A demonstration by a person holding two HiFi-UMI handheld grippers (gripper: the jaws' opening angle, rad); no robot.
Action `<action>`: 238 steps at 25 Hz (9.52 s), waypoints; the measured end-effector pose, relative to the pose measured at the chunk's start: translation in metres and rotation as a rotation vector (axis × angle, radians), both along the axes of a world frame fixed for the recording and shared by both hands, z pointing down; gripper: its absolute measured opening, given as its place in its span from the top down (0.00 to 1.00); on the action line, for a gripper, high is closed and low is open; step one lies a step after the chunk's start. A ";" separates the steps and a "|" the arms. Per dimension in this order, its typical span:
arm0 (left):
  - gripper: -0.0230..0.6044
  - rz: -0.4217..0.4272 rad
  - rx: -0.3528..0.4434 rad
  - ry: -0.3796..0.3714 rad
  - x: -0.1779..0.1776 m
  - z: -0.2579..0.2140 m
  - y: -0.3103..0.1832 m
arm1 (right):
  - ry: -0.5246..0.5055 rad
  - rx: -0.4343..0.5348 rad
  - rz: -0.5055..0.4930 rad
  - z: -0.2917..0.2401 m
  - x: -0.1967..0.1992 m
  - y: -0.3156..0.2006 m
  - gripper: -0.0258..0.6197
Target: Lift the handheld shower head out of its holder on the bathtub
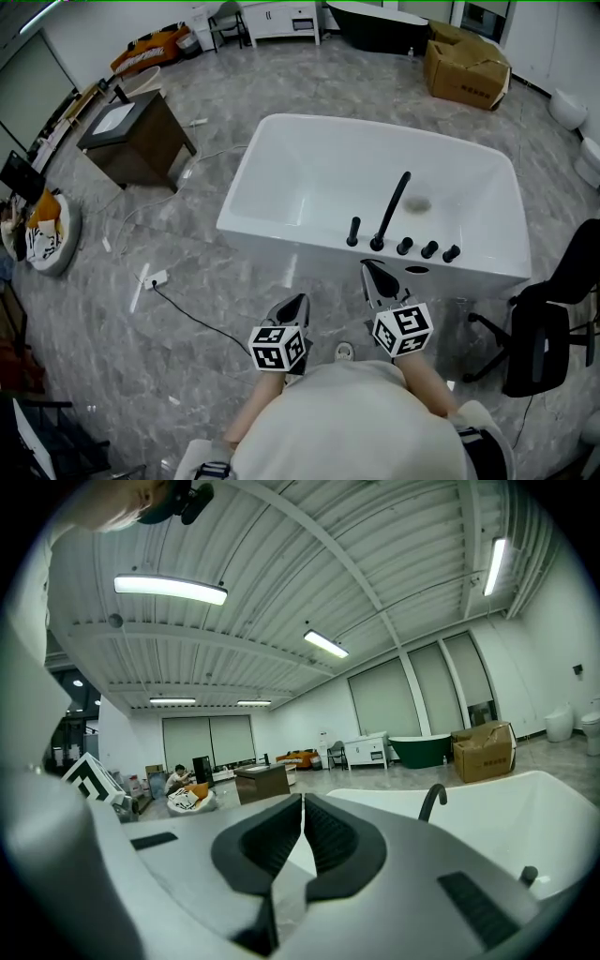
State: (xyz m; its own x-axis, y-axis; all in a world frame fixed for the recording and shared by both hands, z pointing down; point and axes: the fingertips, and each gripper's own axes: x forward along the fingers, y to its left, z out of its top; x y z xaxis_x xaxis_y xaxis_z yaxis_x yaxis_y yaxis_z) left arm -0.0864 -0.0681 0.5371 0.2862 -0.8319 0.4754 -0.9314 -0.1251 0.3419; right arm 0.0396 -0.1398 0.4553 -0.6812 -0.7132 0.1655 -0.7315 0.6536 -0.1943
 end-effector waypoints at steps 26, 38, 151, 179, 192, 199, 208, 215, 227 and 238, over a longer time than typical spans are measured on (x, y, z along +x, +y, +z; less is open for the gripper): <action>0.93 0.127 -0.066 -0.059 0.053 0.020 -0.079 | 0.059 -0.044 0.017 0.051 0.027 -0.074 0.93; 0.93 0.193 -0.093 -0.016 0.049 0.036 -0.126 | 0.146 -0.102 0.020 0.098 0.003 -0.110 0.93; 0.93 0.099 -0.060 0.042 0.031 0.035 -0.093 | 0.119 -0.037 0.100 0.082 0.007 -0.117 0.76; 0.93 0.102 0.005 0.004 0.038 0.017 -0.065 | -0.048 0.292 0.077 -0.088 0.049 -0.048 0.76; 0.93 0.098 0.009 0.001 0.036 0.018 -0.062 | -0.135 0.427 0.102 -0.152 0.076 -0.032 0.76; 0.93 0.098 0.005 0.004 0.036 0.018 -0.061 | -0.163 0.460 0.112 -0.168 0.080 -0.028 0.76; 0.93 0.102 -0.003 0.016 0.033 0.019 -0.062 | -0.168 0.447 0.110 -0.169 0.074 -0.030 0.76; 0.93 0.093 -0.008 0.027 0.033 0.022 -0.062 | -0.160 0.452 0.121 -0.168 0.075 -0.031 0.76; 0.93 0.093 -0.012 0.021 0.035 0.022 -0.063 | -0.175 0.433 0.151 -0.164 0.083 -0.037 0.76; 0.93 0.085 -0.015 0.014 0.038 0.024 -0.065 | -0.182 0.434 0.143 -0.165 0.088 -0.040 0.76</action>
